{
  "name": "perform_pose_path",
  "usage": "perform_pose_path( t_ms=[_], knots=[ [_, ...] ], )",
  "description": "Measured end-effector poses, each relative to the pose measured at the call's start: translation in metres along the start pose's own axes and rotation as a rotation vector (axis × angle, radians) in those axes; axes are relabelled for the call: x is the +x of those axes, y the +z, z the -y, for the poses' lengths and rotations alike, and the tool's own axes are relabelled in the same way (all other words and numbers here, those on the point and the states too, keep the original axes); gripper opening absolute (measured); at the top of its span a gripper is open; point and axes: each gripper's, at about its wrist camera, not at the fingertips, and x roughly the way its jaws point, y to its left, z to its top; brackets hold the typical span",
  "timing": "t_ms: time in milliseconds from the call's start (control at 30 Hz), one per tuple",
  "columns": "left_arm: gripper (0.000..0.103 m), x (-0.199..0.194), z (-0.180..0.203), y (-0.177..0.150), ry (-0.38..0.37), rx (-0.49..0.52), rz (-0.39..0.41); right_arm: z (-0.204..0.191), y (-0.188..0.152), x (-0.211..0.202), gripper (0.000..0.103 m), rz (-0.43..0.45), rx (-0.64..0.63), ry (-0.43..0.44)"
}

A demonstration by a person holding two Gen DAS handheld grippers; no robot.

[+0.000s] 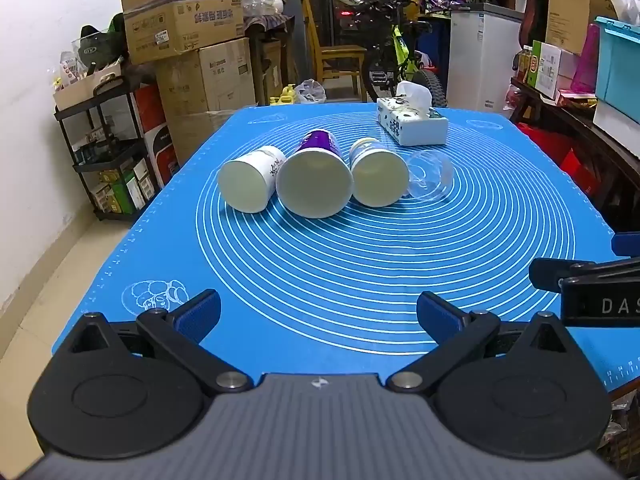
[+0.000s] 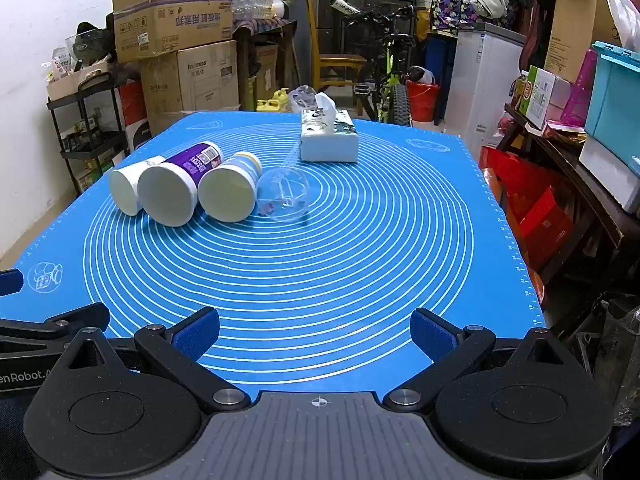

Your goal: Flip cup upside down

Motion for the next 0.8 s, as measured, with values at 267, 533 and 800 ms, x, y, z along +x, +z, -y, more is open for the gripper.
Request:
perform_pose_path(
  t_ms=[267,533,800],
  knots=[
    [0.103,0.0001,0.0024,0.0001,0.004,0.003,0.0,0.0006,0.0004,-0.0003,0.101,0.0,0.0,0.0],
    [0.103,-0.0018,0.0024,-0.0014,0.005,0.006,0.0,0.0008,0.0006,-0.0012,0.101,0.0,-0.001,0.0],
    [0.103,-0.0021,0.0035,-0.0012,0.006,0.006,-0.001,0.001,0.0005,-0.0023,0.101,0.001,-0.001,-0.001]
  ],
)
